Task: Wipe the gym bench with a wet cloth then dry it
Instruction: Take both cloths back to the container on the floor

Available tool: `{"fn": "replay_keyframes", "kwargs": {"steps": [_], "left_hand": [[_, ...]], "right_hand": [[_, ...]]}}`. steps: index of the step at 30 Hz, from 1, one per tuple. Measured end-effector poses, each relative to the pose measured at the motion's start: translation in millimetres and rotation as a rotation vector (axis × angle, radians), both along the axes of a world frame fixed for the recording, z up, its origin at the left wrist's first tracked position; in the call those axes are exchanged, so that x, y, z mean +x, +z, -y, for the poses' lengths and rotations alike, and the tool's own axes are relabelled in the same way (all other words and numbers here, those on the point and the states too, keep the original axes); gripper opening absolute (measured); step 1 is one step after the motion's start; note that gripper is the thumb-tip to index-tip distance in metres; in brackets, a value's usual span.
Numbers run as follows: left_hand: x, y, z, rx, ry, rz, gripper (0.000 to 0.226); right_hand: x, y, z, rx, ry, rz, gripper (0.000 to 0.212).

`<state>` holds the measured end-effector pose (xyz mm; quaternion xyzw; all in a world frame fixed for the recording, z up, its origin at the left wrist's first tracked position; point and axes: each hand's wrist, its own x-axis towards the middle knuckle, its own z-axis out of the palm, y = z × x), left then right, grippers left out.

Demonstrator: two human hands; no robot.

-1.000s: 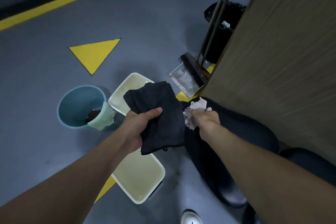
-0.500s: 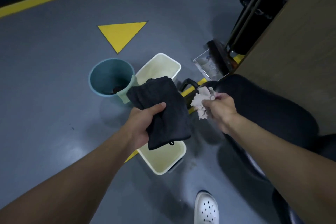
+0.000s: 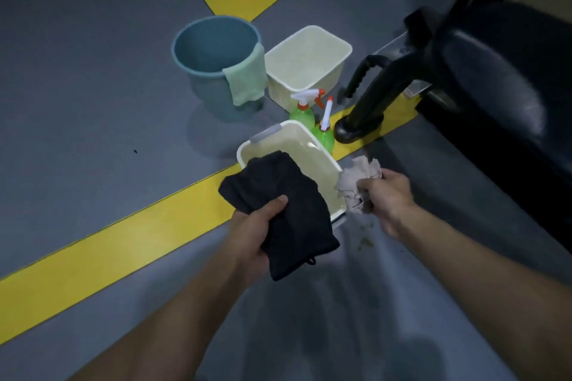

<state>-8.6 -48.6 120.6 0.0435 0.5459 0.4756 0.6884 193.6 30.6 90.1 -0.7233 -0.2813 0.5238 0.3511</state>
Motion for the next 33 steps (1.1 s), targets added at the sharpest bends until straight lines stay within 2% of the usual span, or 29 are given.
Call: {"fn": "replay_keyframes", "kwargs": {"steps": [4, 10, 14, 16, 18, 21, 23, 27, 29, 33], "left_hand": [[14, -46, -2, 0.095, -0.016, 0.007, 0.046], [57, -75, -56, 0.242, -0.164, -0.067, 0.033], [96, -100, -91, 0.235, -0.271, -0.081, 0.036], [114, -117, -95, 0.233, -0.313, -0.268, 0.042], [127, -128, -94, 0.237, -0.328, -0.486, 0.038], [130, -128, -95, 0.227, -0.267, -0.613, 0.032], [125, -128, -99, 0.222, -0.226, -0.557, 0.036], [108, -129, -100, 0.246, -0.126, -0.237, 0.035], [101, -131, -99, 0.251, -0.136, -0.26, 0.04], [99, -132, -94, 0.273, -0.248, -0.507, 0.054]], "right_hand": [[7, -29, 0, 0.12, -0.047, -0.024, 0.021], [41, -45, -20, 0.269, -0.195, -0.043, 0.029], [74, -60, -18, 0.332, -0.271, -0.034, 0.021], [88, -66, -11, 0.335, -0.323, 0.0, 0.022], [97, -68, -2, 0.325, -0.335, 0.013, 0.022], [97, -65, 5, 0.322, -0.296, 0.007, 0.031], [93, -62, 5, 0.328, -0.258, 0.022, 0.033], [84, -58, -1, 0.384, -0.237, -0.016, 0.026], [80, -61, -6, 0.404, -0.209, -0.016, 0.027], [69, -70, -9, 0.373, -0.157, -0.032, 0.029]]}}
